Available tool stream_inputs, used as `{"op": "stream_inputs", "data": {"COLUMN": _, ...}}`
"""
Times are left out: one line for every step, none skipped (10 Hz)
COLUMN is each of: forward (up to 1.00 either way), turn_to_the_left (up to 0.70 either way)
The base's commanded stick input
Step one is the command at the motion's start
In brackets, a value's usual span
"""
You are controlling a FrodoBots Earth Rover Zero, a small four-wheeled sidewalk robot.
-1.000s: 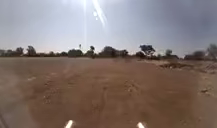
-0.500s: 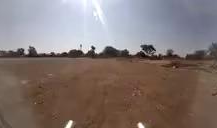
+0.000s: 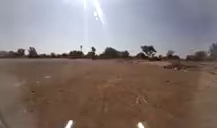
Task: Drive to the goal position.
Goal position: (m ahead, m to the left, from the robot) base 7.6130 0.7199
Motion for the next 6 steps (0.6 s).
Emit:
{"op": "stream_inputs", "data": {"forward": 0.50, "turn_to_the_left": 0.00}}
{"op": "stream_inputs", "data": {"forward": 0.50, "turn_to_the_left": 0.00}}
{"op": "stream_inputs", "data": {"forward": 0.50, "turn_to_the_left": 0.00}}
{"op": "stream_inputs", "data": {"forward": 0.50, "turn_to_the_left": 0.00}}
{"op": "stream_inputs", "data": {"forward": 0.50, "turn_to_the_left": 0.00}}
{"op": "stream_inputs", "data": {"forward": 0.50, "turn_to_the_left": 0.00}}
